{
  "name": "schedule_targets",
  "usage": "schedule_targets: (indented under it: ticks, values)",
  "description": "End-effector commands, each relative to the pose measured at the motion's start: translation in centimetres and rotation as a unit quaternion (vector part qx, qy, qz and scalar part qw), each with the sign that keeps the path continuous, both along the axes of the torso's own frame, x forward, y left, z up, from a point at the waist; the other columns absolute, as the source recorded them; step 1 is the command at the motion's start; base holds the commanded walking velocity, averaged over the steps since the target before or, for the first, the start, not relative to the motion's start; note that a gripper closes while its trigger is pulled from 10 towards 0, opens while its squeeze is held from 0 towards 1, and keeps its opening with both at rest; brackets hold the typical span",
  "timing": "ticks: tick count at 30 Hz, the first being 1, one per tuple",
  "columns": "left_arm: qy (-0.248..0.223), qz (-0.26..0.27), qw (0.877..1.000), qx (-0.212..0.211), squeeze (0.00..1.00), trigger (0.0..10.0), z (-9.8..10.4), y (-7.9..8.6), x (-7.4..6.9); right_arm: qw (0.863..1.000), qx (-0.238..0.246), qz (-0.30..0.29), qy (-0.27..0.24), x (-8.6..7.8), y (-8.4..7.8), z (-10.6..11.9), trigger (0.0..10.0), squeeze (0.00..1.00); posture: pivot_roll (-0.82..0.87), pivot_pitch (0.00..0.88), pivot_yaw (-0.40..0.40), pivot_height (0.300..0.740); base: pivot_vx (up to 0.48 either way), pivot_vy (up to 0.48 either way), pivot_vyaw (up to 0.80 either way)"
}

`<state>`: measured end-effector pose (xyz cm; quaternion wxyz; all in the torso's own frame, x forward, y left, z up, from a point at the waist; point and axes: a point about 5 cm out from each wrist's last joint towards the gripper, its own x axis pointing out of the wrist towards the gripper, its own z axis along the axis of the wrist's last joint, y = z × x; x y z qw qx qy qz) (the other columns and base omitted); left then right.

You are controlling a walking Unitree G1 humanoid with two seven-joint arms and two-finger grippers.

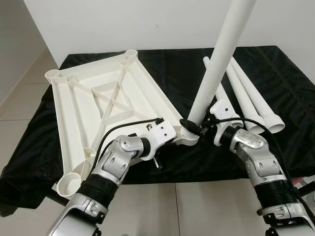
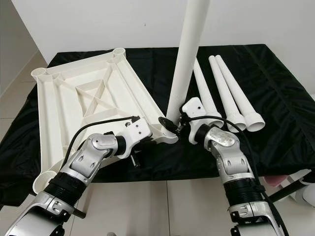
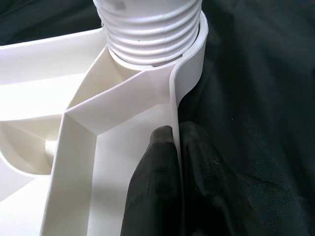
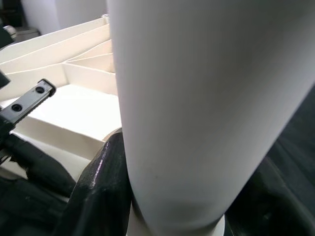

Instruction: Building children table

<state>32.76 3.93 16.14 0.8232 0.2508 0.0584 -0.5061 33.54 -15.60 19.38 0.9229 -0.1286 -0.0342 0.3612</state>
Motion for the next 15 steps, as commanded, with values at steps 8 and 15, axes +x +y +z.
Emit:
schedule_targets:
  ticks: [8,15]
  values:
    - [-0.051,0.012,0.998,-0.041,0.0,10.0,1.83,-0.22,0.01,0.994,0.007,-0.097,0.053,0.57,-1.21,-2.5,10.0,0.0,-0.12,0.136,0.068,0.74,0.0,0.0,0.0]
    - [-0.051,0.012,0.998,-0.041,0.0,10.0,1.81,-0.18,0.0,0.991,0.022,-0.121,0.046,0.67,-0.87,-2.35,10.0,0.0,-0.12,0.137,0.067,0.74,0.0,0.0,0.0]
